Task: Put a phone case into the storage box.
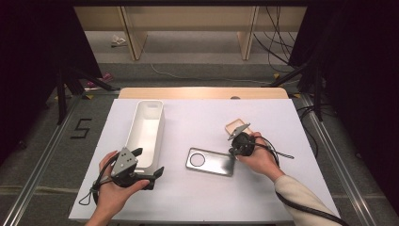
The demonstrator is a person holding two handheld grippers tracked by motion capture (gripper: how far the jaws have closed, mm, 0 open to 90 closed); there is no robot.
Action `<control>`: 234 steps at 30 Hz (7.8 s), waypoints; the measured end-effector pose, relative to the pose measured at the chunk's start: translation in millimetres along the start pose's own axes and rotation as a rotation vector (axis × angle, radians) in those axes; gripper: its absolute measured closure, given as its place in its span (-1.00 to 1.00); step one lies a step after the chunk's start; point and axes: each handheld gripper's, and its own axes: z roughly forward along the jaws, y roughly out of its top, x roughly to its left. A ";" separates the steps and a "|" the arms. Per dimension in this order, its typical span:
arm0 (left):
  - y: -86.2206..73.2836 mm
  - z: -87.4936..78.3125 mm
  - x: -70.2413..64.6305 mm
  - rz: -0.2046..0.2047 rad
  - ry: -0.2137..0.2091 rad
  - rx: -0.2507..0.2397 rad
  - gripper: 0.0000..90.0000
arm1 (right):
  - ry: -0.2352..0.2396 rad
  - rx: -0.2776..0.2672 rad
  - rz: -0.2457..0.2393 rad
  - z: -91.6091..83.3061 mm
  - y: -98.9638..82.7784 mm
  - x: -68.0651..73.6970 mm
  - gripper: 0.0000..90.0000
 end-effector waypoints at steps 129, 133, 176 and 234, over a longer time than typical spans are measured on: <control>0.3 3.0 -7.1 0.034 -0.037 0.016 -0.94 | 0.150 0.313 -0.591 -0.1 54.8 147.8 0.37; 0.4 2.7 -7.0 0.033 -0.038 0.015 -0.94 | 0.155 0.328 -0.586 0.5 55.6 148.8 0.43; 0.3 2.9 -8.0 0.031 -0.044 0.012 -0.93 | 0.162 0.371 -0.607 1.2 58.0 157.2 0.95; 37.7 4.8 -3.8 -0.009 -0.088 -0.020 -0.84 | 0.171 -0.199 -0.474 -44.1 32.2 107.0 0.99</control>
